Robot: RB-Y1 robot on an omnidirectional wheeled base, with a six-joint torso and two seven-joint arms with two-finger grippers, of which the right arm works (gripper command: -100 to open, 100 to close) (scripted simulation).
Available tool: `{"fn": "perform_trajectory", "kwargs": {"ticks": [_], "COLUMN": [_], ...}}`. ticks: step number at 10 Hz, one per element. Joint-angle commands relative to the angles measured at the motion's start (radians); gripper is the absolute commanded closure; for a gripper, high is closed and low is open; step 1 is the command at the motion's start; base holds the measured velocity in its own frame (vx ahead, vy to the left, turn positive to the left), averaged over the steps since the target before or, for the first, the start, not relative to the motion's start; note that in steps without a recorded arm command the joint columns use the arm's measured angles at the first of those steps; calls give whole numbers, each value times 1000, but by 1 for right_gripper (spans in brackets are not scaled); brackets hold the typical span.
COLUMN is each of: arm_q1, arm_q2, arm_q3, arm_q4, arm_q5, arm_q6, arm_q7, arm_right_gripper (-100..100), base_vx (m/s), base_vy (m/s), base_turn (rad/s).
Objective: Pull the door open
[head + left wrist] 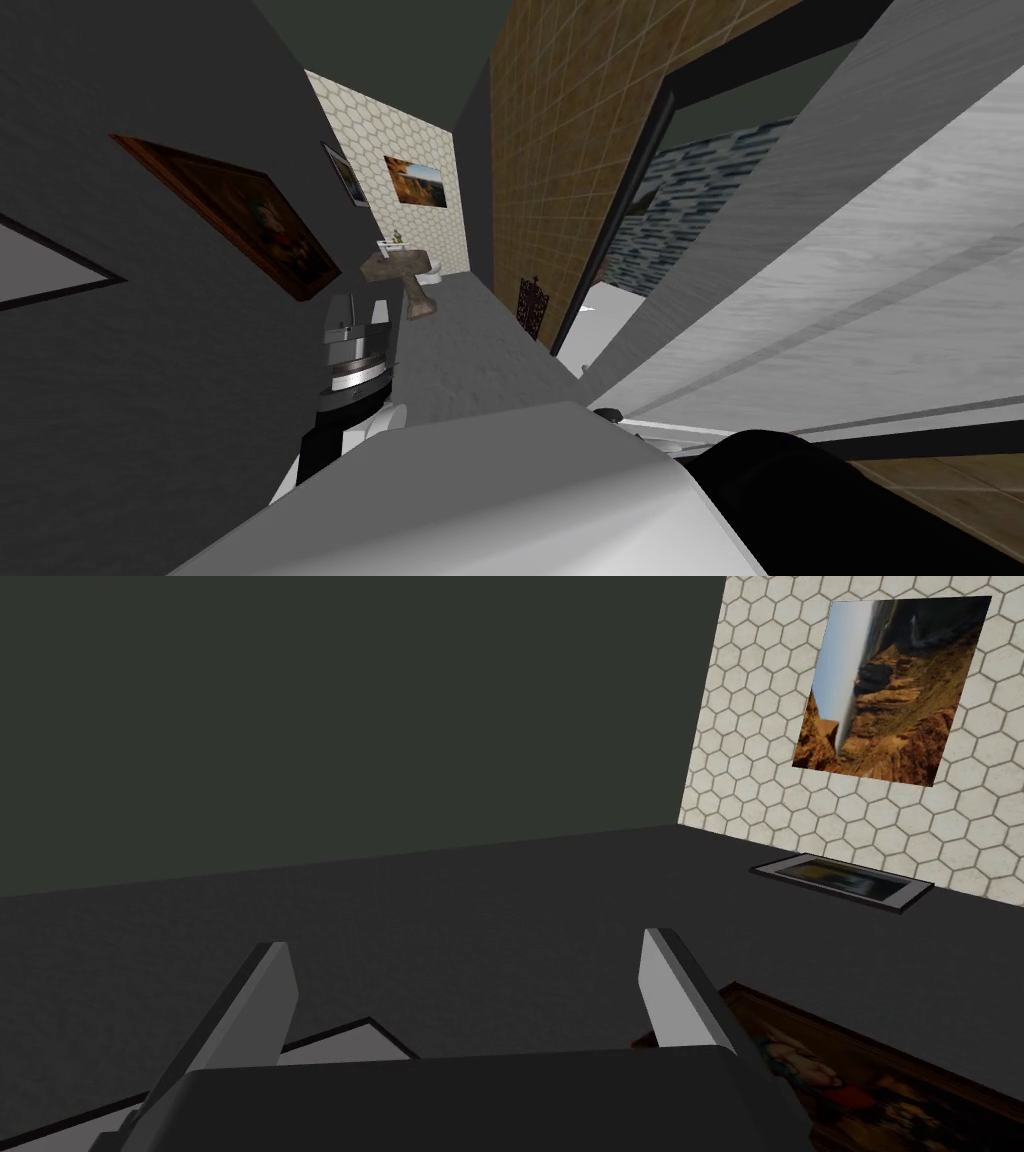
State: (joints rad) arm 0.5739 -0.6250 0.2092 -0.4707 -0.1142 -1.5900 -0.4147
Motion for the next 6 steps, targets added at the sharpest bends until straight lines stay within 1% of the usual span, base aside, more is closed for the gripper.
{"fn": "perform_trajectory", "kwargs": {"ticks": [1,2,3,4,5,6], "arm_q1": [-8,-14,-14,-14,-21,-21], "arm_q2": [24,30,30,30,35,35], "arm_q3": [10,7,7,7,4,4], "arm_q4": [0,2,24,20,1,1], "arm_q5": [13,15,15,15,17,17], "arm_q6": [-31,-54,-54,-54,-81,-81], "arm_q7": [21,33,33,33,46,46], "arm_right_gripper": [100,100,100,100,100,100], "base_vx": [-143,-166,-125,-60,-152,-173], "base_vy": [-30,-35,-23,10,-16,2], "base_turn": [87,40,12,-25,-40,46]}}
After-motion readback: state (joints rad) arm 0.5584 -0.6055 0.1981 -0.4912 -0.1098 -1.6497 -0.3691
